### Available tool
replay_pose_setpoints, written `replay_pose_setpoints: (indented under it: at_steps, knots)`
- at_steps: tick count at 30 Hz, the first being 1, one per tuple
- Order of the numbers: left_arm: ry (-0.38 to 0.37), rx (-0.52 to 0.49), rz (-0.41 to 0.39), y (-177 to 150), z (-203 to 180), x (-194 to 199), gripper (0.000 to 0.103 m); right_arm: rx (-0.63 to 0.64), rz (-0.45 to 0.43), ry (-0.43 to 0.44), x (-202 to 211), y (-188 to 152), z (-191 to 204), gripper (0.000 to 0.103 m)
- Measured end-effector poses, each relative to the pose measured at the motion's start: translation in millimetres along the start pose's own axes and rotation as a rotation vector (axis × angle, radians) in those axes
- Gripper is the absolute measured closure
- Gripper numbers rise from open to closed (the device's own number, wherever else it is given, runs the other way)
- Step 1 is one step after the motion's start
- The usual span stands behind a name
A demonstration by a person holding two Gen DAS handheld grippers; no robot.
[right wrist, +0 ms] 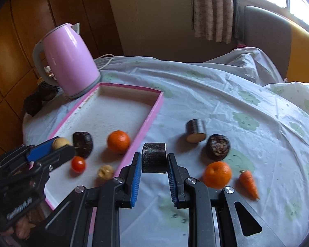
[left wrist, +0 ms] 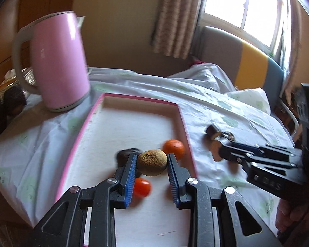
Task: Organize fruits
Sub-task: 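Carry the kiwi over the tray with left while right lifts the dark slice toward it, then lower the dark slice into the tray and open right while left releases the kiwi there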
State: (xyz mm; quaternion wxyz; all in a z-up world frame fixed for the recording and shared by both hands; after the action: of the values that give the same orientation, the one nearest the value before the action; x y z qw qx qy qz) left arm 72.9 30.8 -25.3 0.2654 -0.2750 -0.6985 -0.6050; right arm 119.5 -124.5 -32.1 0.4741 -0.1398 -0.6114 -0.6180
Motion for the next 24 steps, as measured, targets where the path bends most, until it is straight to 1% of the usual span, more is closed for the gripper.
replay_pose_setpoints:
  at_steps: [4,6,10,12,15,19,24]
  knots:
    - [0.057,0.064,0.000,-2,36,1,0.073,0.031,0.015,0.067,-5,0,29,0.078]
    - [0.084,0.091,0.009,-5,52,-1,0.073,0.054,0.027,0.082,-10,-2,43,0.078]
    - [0.113,0.122,0.035,-11,70,-8,0.073,0.067,0.063,0.116,-24,-7,65,0.078]
    - [0.116,0.129,0.047,-14,73,-11,0.073,0.088,0.082,0.132,-29,-12,78,0.078]
    - [0.112,0.133,0.069,-18,73,-16,0.073,0.113,0.095,0.119,-37,-19,89,0.078]
    - [0.120,0.131,0.075,-21,72,-15,0.073,0.119,0.097,0.108,-39,-23,94,0.078]
    - [0.121,0.133,0.072,-18,69,-13,0.070,0.107,0.099,0.103,-38,-23,89,0.078]
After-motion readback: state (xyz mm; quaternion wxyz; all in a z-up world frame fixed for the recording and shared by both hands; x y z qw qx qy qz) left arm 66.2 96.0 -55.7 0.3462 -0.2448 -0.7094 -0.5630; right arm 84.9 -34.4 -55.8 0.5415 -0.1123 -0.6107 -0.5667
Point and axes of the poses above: each gripper's, at about its wrist camera, not at the fingertips, and x roughly against the way its jaws point, z to its left, y to its top, the point moved 3 cm from there along -x, roughly the way its jaws point, and after that the axes turned 2 degrees about y, right-handed, at the moved point
